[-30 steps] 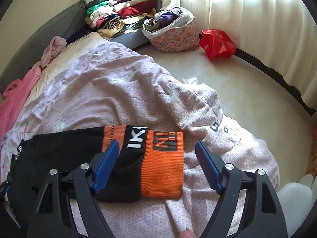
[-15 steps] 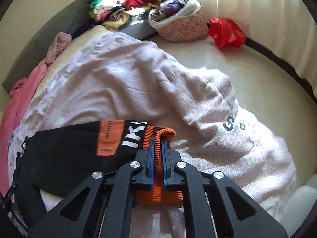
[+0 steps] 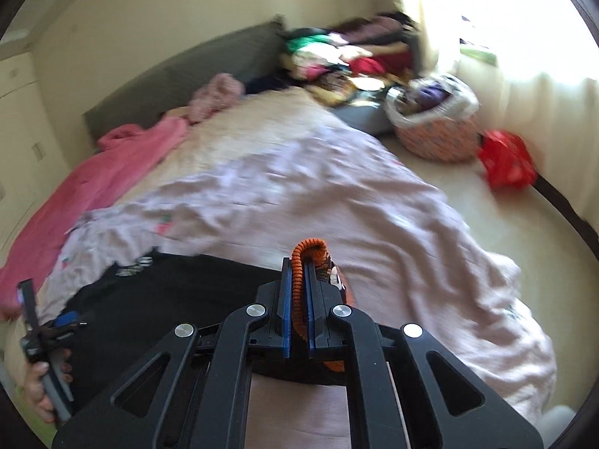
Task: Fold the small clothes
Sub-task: 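Carry the held sleeve with the right gripper across the shirt body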
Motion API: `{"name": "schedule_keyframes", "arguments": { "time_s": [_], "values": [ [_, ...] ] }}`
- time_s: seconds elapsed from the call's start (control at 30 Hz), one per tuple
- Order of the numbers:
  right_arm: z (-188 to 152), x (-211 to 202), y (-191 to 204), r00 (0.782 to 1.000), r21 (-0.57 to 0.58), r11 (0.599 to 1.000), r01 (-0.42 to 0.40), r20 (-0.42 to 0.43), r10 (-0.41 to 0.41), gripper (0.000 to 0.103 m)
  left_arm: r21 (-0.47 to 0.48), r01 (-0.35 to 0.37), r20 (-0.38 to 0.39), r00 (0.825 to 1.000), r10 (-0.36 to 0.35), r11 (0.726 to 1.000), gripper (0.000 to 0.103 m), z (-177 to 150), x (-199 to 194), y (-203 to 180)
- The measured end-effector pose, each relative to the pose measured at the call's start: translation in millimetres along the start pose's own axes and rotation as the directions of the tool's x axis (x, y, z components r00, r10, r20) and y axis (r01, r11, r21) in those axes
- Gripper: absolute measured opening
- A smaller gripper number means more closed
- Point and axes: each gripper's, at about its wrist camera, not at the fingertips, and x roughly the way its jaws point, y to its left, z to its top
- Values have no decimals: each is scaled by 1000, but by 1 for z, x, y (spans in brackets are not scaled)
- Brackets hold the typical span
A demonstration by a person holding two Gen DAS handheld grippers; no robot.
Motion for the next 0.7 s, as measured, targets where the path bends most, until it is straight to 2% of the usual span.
{"name": "schedule_keyframes", "arguments": {
  "time_s": [0.13,0.3,0.7],
  "values": [
    [13,6,57,995,-65,993,-100,-7,100,5,-19,10,-7,1000,-11,1000,94,1,-5,8],
    [18,25,119,987,-126,979,-160,-45,156,5,-34,25,-16,1000,-26,999,94,1,-9,17],
    [16,68,213,963,-161,952,-259,-117,243,5,-34,49,-64,997,-51,998,94,-3,-7,25]
  ]
}}
